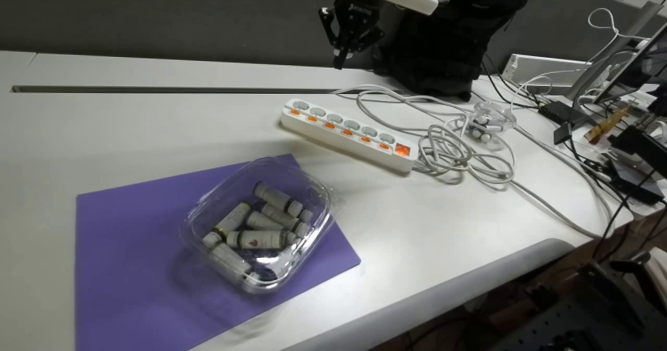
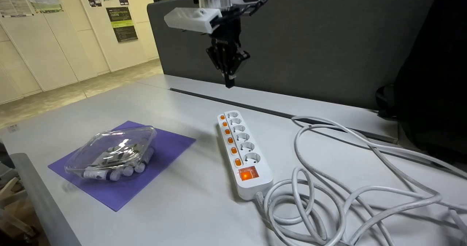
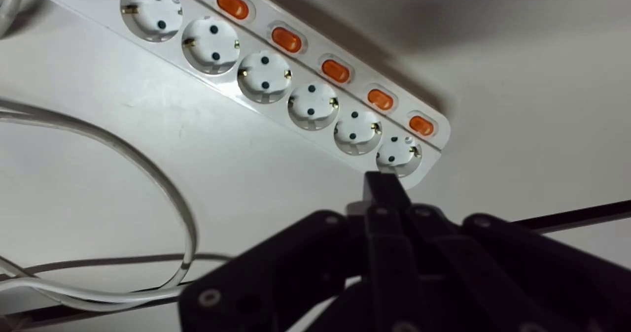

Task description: Turn on the third switch from the left on the adapter

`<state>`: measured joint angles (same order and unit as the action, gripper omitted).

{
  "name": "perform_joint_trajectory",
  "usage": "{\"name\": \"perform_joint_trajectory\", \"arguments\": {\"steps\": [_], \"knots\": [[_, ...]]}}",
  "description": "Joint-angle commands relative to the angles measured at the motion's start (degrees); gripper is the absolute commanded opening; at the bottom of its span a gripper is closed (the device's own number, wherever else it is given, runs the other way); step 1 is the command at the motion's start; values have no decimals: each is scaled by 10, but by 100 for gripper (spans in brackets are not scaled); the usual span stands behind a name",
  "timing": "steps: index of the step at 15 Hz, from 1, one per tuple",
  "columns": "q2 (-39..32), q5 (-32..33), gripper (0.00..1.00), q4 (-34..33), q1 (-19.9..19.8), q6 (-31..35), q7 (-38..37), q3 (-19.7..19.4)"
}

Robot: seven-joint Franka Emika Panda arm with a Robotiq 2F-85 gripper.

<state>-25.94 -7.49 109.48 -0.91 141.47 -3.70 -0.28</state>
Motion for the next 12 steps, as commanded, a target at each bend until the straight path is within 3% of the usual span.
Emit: {"name": "perform_joint_trajectory", "arguments": {"steps": [1, 5, 10, 12], "knots": [[-38, 19, 0, -51, 10, -20, -25, -9], [-67, 33, 0, -68, 16, -29, -34, -17], [-81, 60, 0, -43, 31, -25, -47, -29], [-85, 45, 1, -44, 16, -16, -20, -15]]}}
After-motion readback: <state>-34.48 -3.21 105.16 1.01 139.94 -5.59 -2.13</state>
